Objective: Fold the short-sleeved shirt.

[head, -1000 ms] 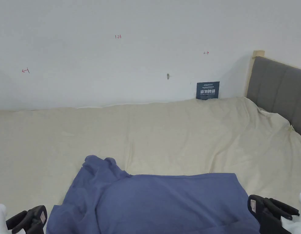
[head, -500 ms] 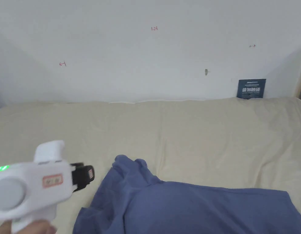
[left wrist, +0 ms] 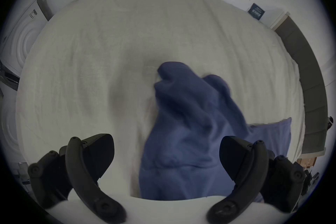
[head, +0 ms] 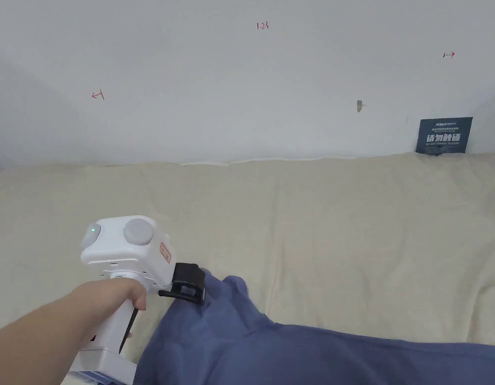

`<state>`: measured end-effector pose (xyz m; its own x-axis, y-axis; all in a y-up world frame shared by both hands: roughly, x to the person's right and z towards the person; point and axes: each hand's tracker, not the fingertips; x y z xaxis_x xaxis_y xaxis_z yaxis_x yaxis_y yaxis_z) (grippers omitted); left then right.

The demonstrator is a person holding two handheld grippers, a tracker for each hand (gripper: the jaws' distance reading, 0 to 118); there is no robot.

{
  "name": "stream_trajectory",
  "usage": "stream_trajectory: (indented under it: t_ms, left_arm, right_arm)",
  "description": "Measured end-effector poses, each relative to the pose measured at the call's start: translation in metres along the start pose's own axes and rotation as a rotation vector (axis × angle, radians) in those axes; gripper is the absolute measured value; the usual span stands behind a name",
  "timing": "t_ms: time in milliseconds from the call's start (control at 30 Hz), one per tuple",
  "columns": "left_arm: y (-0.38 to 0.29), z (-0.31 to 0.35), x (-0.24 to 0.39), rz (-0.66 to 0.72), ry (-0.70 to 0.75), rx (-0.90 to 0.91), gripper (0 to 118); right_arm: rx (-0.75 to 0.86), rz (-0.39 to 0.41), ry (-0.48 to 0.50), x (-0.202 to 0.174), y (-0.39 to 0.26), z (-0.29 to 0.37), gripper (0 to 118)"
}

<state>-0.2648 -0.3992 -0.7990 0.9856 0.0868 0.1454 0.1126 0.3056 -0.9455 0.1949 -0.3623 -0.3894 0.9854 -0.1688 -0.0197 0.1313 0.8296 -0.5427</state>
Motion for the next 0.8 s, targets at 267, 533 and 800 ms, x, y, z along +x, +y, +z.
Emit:
stream_trajectory:
  t_ms: [267, 533, 800]
  left_arm:
    - [0.011, -0.034, -0.009, 0.038, -0.015, -0.045, 116]
    - [-0.004, -0.037, 0.018, -0.156, 0.094, -0.072, 28]
    - [-0.011, -0.018, 0.013, -0.134, 0.070, -0.017, 4]
  right_arm:
    - [-0.061, -0.069, 0.026, 0.006, -0.005, -0.013, 1]
    - [-0.100, -0.063, 0.025, -0.003, -0.003, -0.026, 1]
    - [0.047, -0.013, -0.009, 0.009, 0.037, -0.013, 1]
